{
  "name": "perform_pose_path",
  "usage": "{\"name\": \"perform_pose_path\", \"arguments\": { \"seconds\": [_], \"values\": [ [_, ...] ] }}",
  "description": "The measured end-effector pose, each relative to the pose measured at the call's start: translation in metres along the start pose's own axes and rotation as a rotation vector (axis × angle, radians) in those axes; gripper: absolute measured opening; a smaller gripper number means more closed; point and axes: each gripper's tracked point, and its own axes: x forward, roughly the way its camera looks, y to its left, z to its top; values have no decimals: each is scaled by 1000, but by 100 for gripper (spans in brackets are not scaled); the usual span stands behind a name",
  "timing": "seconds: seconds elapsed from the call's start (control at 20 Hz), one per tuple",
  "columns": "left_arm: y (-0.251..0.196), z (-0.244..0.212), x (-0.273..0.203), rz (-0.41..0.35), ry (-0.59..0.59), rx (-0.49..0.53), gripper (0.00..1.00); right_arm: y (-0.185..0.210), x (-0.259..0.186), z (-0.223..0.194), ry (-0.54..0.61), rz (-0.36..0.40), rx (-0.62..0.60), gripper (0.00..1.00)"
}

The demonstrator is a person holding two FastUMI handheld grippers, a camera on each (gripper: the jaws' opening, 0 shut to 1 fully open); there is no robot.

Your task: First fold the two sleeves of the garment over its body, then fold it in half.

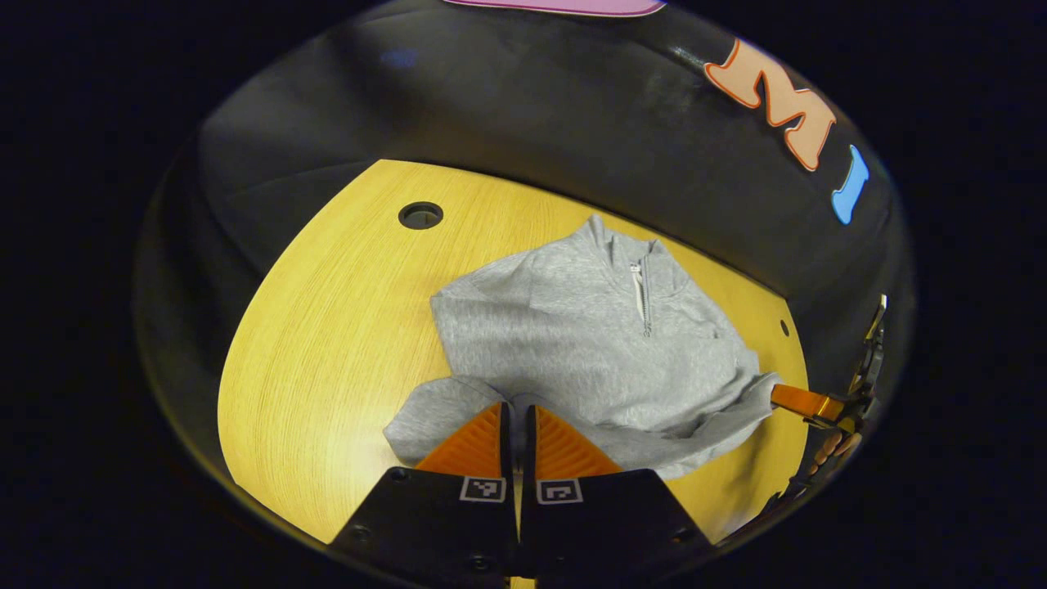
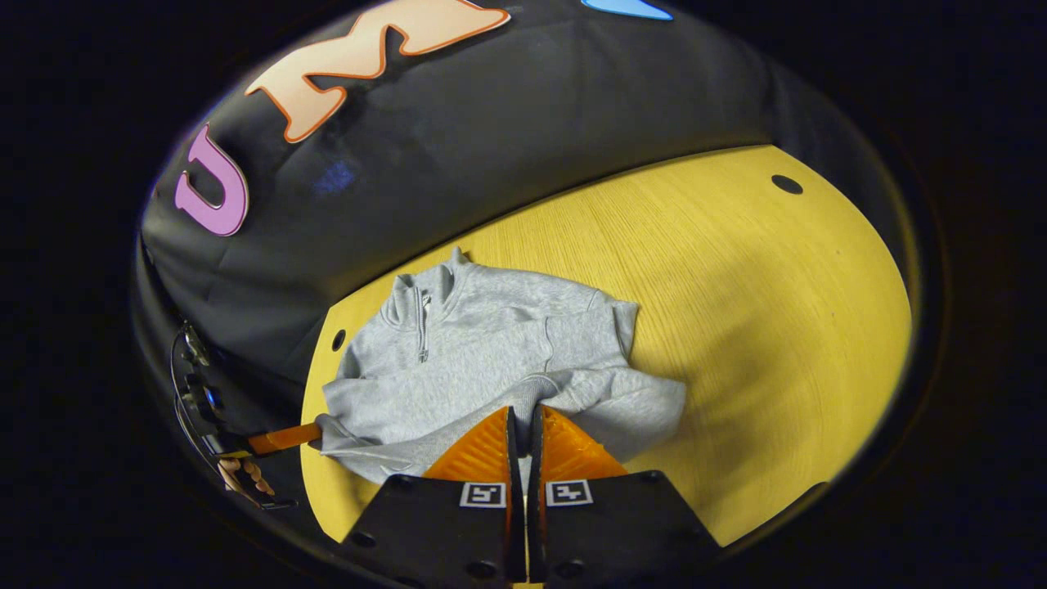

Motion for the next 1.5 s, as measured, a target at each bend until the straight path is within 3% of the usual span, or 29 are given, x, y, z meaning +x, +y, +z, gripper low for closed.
{"name": "perform_pose_path", "arguments": {
  "seconds": [0.15,0.2,0.3,0.4,0.6,0.65,0.75,0.85,1.1,1.35,1.4,1.5],
  "values": [
    [2,8,8,23,-6,-13,6,6,11,8,2,14,35,9],
    [7,14,10,53,-22,-16,17,11,11,15,-16,32,45,17],
    [16,37,5,109,-110,15,54,19,2,33,-97,50,24,55],
    [20,59,-12,161,-204,64,98,10,-4,50,-193,-2,-68,93],
    [9,104,-56,246,-406,155,95,9,-51,78,-358,-35,-195,99],
    [4,112,-71,263,-457,161,96,10,-64,84,-403,-37,-226,94],
    [-10,116,-100,278,-556,147,95,16,-99,93,-501,-27,-301,99],
    [-21,111,-138,297,-646,146,95,24,-130,97,-591,-7,-373,95],
    [-55,74,-204,369,-801,262,95,35,-196,82,-782,50,-520,99],
    [-86,42,-246,332,-922,289,95,36,-238,39,-832,71,-491,97],
    [-89,36,-250,315,-934,293,100,33,-242,32,-837,63,-470,99],
    [-91,19,-249,295,-918,300,95,31,-250,17,-836,54,-445,99]
  ]
}}
